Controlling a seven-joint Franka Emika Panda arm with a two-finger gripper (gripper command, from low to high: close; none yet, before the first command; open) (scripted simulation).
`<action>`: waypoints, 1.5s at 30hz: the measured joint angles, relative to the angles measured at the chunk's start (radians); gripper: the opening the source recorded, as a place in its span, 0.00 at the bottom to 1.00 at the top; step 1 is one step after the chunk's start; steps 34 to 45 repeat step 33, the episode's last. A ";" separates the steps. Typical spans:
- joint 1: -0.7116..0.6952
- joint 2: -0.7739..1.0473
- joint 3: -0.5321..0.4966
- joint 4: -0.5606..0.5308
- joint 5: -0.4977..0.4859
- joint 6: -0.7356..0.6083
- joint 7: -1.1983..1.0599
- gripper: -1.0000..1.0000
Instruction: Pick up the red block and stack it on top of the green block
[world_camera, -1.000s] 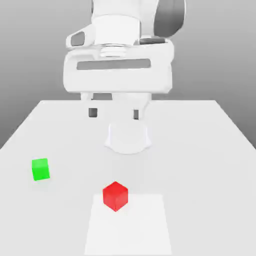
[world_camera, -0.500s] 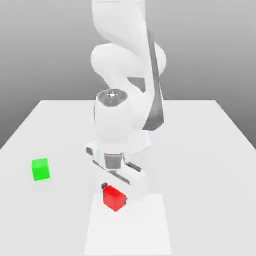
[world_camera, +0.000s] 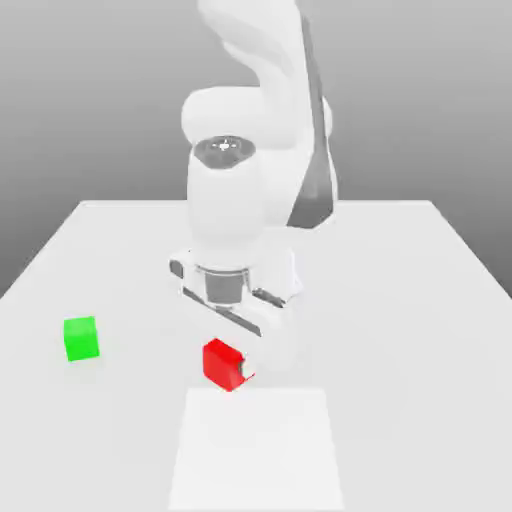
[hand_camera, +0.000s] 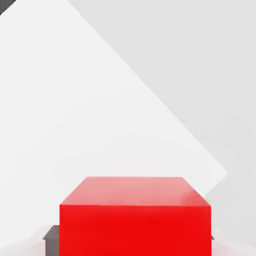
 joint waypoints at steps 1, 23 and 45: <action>-0.037 -0.013 -0.027 0.002 -0.013 -0.013 0.018 0.00; -0.441 0.136 -0.303 0.032 0.060 0.101 0.068 1.00; -0.509 -0.075 -0.282 0.025 -0.101 -0.098 0.180 1.00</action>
